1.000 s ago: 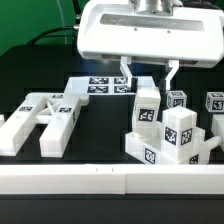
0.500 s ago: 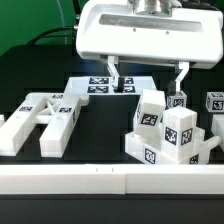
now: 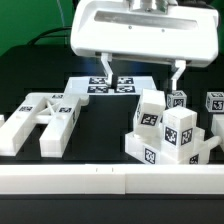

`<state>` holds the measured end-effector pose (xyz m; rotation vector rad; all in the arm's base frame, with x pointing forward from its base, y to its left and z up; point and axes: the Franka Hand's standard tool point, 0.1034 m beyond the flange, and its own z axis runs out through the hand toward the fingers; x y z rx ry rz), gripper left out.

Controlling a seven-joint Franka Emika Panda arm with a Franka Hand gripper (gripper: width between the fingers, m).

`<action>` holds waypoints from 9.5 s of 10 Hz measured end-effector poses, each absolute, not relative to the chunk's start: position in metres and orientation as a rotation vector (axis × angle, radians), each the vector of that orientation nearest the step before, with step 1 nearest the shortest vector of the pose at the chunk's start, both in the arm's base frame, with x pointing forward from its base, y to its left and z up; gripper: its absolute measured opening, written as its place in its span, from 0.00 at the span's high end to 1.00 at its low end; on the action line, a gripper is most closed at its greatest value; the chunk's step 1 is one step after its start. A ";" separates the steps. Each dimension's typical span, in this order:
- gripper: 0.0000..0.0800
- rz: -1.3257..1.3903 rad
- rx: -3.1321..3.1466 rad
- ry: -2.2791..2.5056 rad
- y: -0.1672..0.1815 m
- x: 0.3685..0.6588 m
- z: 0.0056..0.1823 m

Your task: Assemble chair

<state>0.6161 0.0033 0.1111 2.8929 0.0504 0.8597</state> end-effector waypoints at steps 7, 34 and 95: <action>0.19 0.518 3.018 0.041 0.010 0.620 0.107; 0.63 0.218 2.977 -0.855 0.009 0.624 0.086; 0.22 0.190 2.730 -1.609 0.005 0.623 0.087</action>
Offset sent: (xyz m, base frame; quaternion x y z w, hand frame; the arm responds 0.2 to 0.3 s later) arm 0.0000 0.0000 0.0000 0.0000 0.0000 0.0000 1.0000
